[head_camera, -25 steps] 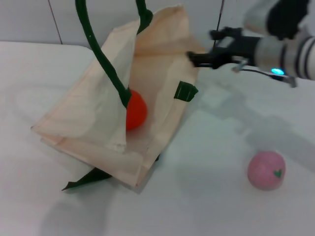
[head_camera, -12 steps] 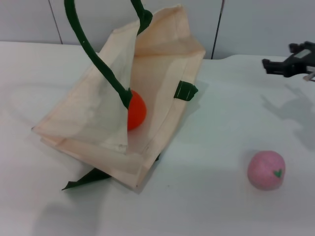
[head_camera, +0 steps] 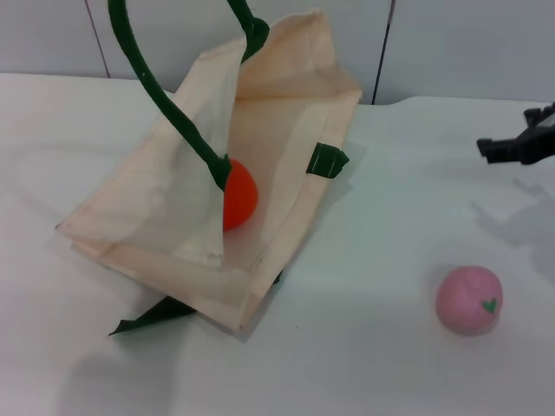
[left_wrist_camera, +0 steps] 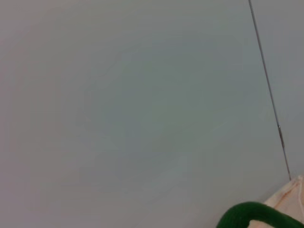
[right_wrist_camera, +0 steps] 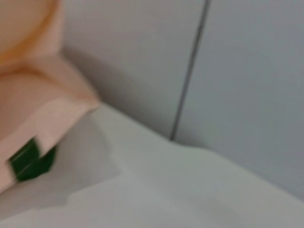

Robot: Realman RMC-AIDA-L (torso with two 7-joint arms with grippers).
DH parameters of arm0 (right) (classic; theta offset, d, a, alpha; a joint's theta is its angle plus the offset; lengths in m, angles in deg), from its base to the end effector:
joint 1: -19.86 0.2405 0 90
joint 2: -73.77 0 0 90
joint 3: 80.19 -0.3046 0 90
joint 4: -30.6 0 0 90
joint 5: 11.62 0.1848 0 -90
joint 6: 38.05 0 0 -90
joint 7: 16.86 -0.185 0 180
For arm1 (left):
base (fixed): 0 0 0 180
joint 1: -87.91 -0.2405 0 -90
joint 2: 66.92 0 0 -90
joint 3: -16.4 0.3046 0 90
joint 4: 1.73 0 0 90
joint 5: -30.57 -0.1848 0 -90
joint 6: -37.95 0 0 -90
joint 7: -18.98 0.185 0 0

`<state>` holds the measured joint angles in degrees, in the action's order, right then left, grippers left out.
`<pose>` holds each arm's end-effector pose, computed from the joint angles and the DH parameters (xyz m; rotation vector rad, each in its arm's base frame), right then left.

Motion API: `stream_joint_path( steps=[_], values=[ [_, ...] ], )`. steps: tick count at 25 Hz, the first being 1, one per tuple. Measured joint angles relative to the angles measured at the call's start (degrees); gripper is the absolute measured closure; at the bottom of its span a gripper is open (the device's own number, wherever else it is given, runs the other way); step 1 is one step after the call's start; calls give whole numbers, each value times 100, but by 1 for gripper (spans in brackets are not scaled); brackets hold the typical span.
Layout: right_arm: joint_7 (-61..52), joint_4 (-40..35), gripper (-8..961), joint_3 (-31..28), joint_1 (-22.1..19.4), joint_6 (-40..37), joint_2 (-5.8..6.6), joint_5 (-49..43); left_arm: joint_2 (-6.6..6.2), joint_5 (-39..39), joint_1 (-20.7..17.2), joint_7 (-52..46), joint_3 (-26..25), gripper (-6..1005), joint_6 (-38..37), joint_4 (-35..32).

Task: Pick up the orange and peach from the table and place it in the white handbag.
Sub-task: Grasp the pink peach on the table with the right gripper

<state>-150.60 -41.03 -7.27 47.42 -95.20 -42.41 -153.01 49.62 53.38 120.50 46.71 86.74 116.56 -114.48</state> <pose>0.2800 0.4288 -0.0063 -2.2638 0.7161 -0.0792 -0.1413 0.4188 0.0954 -2.0490 -0.4251 -0.0163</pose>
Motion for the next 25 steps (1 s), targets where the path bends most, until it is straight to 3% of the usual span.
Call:
stream_joint_path(
  steps=[10,25],
  values=[
    [-73,-107,86,-215,45,-1537,31,-188,-16,-54,7,14,5,878,-58,70],
    [-146,-126,87,-213,355,-2998,11,-405,-23,-243,79,-4,46,877,-57,108]
  ],
)
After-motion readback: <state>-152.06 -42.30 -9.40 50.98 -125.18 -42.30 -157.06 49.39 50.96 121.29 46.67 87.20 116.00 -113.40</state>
